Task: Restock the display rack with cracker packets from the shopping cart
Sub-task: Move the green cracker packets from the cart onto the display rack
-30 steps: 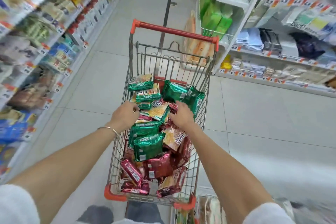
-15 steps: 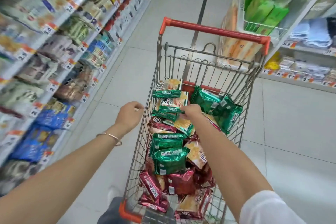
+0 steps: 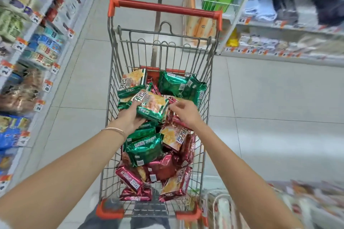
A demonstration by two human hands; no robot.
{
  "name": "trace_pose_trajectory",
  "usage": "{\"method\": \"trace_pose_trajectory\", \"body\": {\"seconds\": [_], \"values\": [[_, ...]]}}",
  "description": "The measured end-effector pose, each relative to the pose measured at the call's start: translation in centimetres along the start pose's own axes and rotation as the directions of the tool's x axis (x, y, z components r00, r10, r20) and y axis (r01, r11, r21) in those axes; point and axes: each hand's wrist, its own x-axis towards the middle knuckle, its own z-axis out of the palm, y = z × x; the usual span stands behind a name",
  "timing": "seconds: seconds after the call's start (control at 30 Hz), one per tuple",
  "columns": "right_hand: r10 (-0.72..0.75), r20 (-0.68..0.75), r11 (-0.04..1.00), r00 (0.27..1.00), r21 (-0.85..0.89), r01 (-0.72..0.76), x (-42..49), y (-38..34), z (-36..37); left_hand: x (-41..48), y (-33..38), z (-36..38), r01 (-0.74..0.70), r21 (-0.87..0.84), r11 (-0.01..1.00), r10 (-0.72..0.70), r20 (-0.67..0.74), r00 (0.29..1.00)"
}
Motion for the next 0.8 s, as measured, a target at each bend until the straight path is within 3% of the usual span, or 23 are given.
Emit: {"method": "trace_pose_trajectory", "body": {"seconds": [0.1, 0.13, 0.2, 0.27, 0.33, 0.5, 0.6, 0.7, 0.8], "values": [[-0.104, -0.243, 0.958, 0.964, -0.285, 0.031, 3.3, 0.3, -3.1, -0.2, 0.6, -1.5, -0.073, 0.100, 0.992, 0.074, -0.012, 0.997], [-0.165, -0.245, 0.884, 0.955, -0.466, 0.033, 4.7, 0.4, -3.5, -0.5, 1.0, -2.1, -0.091, 0.137, 0.986, 0.091, 0.002, 0.996], [-0.228, -0.168, 0.635, 0.959, -0.772, 0.015, 7.2, 0.7, -4.0, -1.4, 1.9, -3.2, -0.123, 0.211, 0.970, 0.113, 0.062, 0.992], [-0.195, -0.138, 0.437, 0.971, -0.899, -0.040, 9.6, 1.8, -4.1, -2.1, 2.9, -4.4, -0.122, 0.266, 0.956, 0.105, 0.079, 0.991], [-0.155, -0.168, 0.363, 0.974, -0.926, -0.102, 10.5, 2.3, -3.5, -2.7, 3.7, -5.7, -0.116, 0.291, 0.950, 0.096, 0.084, 0.992], [-0.063, -0.331, 0.506, 0.942, -0.824, -0.256, 10.0, 0.6, -1.6, -3.6, 4.7, -7.8, -0.099, 0.273, 0.957, 0.064, 0.134, 0.989], [0.104, -0.358, 0.616, 0.928, -0.709, -0.343, 10.2, 0.4, -2.1, -3.0, 4.6, -8.6, -0.087, 0.285, 0.954, 0.053, 0.124, 0.991], [0.172, -0.229, 0.660, 0.958, -0.695, -0.285, 10.0, 0.6, -3.7, -2.6, 4.1, -8.5, -0.067, 0.282, 0.957, 0.035, 0.116, 0.993], [0.015, -0.141, 0.632, 0.990, -0.766, -0.119, 8.0, -0.1, -3.7, -2.8, 3.4, -7.8, -0.056, 0.287, 0.956, 0.014, 0.145, 0.989]]}}
